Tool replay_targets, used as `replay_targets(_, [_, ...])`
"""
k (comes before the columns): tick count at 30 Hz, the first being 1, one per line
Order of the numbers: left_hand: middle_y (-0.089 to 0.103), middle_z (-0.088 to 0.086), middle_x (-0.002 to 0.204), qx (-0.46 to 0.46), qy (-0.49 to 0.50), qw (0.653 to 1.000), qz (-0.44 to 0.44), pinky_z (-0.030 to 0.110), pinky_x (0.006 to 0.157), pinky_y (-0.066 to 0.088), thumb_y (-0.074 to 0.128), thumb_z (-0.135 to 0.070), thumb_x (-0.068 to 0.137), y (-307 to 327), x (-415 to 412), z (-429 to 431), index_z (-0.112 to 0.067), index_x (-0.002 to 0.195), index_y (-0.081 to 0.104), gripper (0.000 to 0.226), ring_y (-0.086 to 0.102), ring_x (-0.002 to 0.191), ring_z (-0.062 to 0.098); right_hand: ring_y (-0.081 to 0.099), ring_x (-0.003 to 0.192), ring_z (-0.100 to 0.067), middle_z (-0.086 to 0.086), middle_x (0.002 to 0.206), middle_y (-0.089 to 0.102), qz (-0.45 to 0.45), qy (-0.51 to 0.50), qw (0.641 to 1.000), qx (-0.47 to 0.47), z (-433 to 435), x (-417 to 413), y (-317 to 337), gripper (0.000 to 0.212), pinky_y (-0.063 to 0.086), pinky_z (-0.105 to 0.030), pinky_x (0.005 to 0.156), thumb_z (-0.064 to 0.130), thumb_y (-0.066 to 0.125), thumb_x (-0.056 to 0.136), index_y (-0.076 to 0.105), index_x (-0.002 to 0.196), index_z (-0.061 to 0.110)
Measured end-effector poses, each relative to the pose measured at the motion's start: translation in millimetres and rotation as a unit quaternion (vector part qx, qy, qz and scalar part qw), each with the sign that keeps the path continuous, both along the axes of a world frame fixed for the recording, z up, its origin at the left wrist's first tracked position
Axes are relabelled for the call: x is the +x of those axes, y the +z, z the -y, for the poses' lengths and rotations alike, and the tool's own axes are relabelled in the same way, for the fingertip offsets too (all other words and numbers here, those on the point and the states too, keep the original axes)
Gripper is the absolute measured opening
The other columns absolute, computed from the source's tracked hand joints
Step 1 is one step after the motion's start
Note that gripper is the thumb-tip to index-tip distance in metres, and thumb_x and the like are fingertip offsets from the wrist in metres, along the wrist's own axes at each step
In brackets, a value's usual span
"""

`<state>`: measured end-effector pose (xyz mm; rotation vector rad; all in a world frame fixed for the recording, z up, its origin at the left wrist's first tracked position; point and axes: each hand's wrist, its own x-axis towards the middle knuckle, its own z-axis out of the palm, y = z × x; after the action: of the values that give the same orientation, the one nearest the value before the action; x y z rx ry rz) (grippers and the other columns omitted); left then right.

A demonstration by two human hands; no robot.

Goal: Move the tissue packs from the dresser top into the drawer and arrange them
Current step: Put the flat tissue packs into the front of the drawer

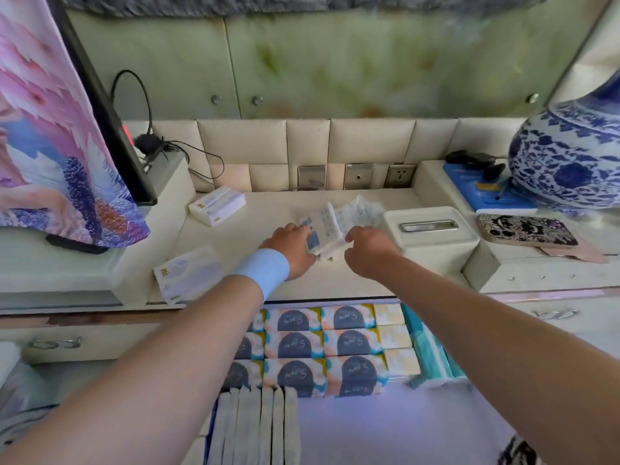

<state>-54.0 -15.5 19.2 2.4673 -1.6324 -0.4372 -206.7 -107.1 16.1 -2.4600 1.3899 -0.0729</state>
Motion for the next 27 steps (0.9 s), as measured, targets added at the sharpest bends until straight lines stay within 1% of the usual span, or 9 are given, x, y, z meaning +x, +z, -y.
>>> replay_targets(3, [0.039,0.007,0.144,-0.009,0.000,1.000,-0.025,0.044,0.102,0.042,0.058,-0.037,0.092,1.0,3.9,36.9,-0.025,0.149,0.031,0.064,0.042,0.129,0.030,0.047,0.123,-0.030,-0.011,0.136,0.049,-0.083,0.007,0.992,-0.100,39.3,14.8,6.6,0.044,0.040,-0.040,0.101,0.034,0.049,0.095,0.048,0.137,0.020])
replay_targets(10, [0.032,0.006,0.152,0.005,-0.031,0.997,-0.067,0.044,0.108,0.038,0.057,-0.036,0.094,-27.1,5.9,92.5,-0.030,0.152,0.027,0.066,0.037,0.137,0.031,0.041,0.131,-0.033,-0.016,0.143,0.046,-0.240,0.000,0.963,-0.120,98.8,48.3,-8.4,0.083,0.032,-0.042,0.101,0.075,0.031,0.088,0.041,0.142,0.013])
replay_targets(13, [0.043,0.007,0.144,-0.002,-0.031,0.994,-0.101,0.048,0.100,0.046,0.053,-0.038,0.092,-40.8,8.3,106.3,-0.031,0.148,0.031,0.061,0.044,0.131,0.034,0.035,0.141,-0.035,-0.016,0.147,0.046,-0.294,-0.023,0.951,-0.094,115.6,61.9,-13.5,0.111,0.012,-0.051,0.114,0.088,0.016,0.078,0.020,0.155,0.008])
replay_targets(15, [0.041,0.004,0.145,-0.005,-0.017,0.992,-0.124,0.050,0.100,0.047,0.047,-0.038,0.093,-49.0,12.1,110.9,-0.033,0.149,0.025,0.061,0.037,0.136,0.033,0.039,0.140,-0.035,-0.011,0.144,0.052,-0.309,-0.024,0.949,-0.062,122.4,66.8,-17.2,0.113,0.004,-0.057,0.117,0.089,0.013,0.078,0.005,0.158,0.009])
replay_targets(18, [0.028,0.000,0.156,0.014,0.006,0.993,-0.114,0.051,0.112,0.034,0.045,-0.038,0.093,-56.3,23.6,113.2,-0.032,0.153,0.017,0.066,0.013,0.148,0.031,0.054,0.124,-0.036,-0.010,0.135,0.058,-0.245,-0.021,0.969,0.013,117.2,77.1,-26.5,0.109,0.029,-0.054,0.110,0.084,0.027,0.080,0.005,0.157,0.009])
replay_targets(20, [0.026,-0.001,0.156,0.009,0.029,0.996,-0.089,0.050,0.114,0.029,0.049,-0.044,0.091,-58.2,33.4,111.1,-0.032,0.151,0.024,0.067,0.012,0.147,0.030,0.059,0.114,-0.037,-0.014,0.126,0.061,-0.173,-0.026,0.984,0.045,105.3,89.7,-35.4,0.105,0.044,-0.048,0.098,0.079,0.034,0.080,0.011,0.155,0.009])
replay_targets(22, [0.025,0.000,0.155,0.000,0.050,0.996,-0.067,0.047,0.115,0.027,0.049,-0.039,0.090,-58.9,44.6,105.2,-0.030,0.149,0.029,0.063,0.015,0.145,0.028,0.057,0.115,-0.037,-0.017,0.128,0.058,-0.120,-0.019,0.991,0.054,91.0,102.0,-41.4,0.099,0.048,-0.044,0.091,0.076,0.038,0.080,0.017,0.152,0.010])
replay_targets(24, [0.024,0.001,0.156,-0.007,0.069,0.996,-0.065,0.045,0.115,0.027,0.050,-0.034,0.089,-60.1,59.0,97.9,-0.028,0.149,0.028,0.064,0.015,0.145,0.027,0.051,0.121,-0.038,-0.020,0.133,0.052,-0.084,-0.011,0.995,0.054,81.8,112.3,-49.0,0.100,0.045,-0.046,0.093,0.076,0.046,0.079,0.017,0.151,0.014])
replay_targets(27, [0.029,0.007,0.152,-0.018,0.113,0.990,-0.082,0.043,0.112,0.032,0.058,-0.037,0.086,-65.1,78.8,90.4,-0.026,0.151,0.024,0.075,0.023,0.142,0.031,0.043,0.130,-0.036,-0.019,0.142,0.042,-0.014,-0.065,0.992,0.107,82.8,117.4,-53.6,0.126,0.042,-0.046,0.100,0.076,0.062,0.069,-0.007,0.157,0.019])
